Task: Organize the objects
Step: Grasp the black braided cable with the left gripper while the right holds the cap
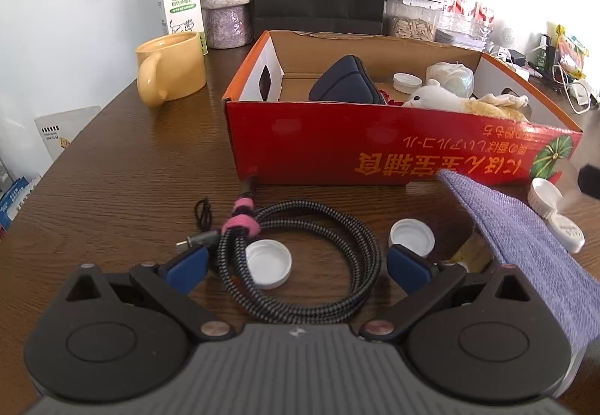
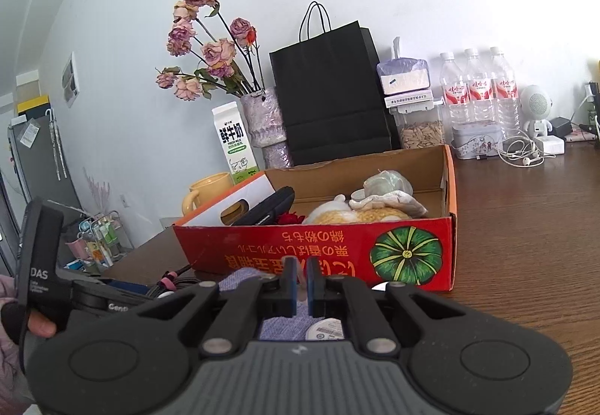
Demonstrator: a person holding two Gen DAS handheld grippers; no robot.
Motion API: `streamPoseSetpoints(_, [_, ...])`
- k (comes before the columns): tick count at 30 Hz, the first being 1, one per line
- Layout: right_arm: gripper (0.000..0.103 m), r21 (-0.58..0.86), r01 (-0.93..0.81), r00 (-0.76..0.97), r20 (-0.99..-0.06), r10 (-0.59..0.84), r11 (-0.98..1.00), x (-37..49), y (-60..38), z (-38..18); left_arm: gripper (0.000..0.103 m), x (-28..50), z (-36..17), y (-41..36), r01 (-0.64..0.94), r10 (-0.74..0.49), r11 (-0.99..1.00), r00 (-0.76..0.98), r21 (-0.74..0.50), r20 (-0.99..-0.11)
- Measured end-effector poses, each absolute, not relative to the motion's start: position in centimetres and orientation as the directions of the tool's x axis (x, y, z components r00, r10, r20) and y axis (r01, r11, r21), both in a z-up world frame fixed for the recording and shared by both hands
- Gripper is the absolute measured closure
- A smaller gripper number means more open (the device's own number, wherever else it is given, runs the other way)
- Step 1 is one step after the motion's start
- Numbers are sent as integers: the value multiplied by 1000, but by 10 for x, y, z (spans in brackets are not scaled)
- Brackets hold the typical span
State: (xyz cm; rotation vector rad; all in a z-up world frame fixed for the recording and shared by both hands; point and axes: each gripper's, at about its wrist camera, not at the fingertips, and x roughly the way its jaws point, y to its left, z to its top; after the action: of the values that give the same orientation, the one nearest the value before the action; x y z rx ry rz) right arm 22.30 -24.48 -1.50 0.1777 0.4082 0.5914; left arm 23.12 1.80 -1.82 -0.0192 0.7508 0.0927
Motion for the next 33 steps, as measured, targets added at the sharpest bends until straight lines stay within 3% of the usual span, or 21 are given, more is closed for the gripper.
streamPoseSetpoints(6, [99,282,-506,755,-313,577,815,221,-246,-15,0,234,-21,18,-87,50,996,723,-19,-689])
streamPoseSetpoints(16, [99,280,-503,756,-316,573,818,220,-246,-16,0,233,-26,20,-106,92,994,732,21,-675])
streamPoseSetpoints(19, [99,278,-498,760,-317,568,821,220,-246,-16,10,229,-26,19,-92,83,996,748,20,-658])
streamPoseSetpoints(22, [99,277,-496,761,-319,565,823,220,-246,-17,11,226,-26,19,-109,93,994,754,17,-650])
streamPoseSetpoints(33, [99,268,-495,767,-311,561,826,219,-244,-14,12,203,2,22,-125,96,992,834,-17,-544])
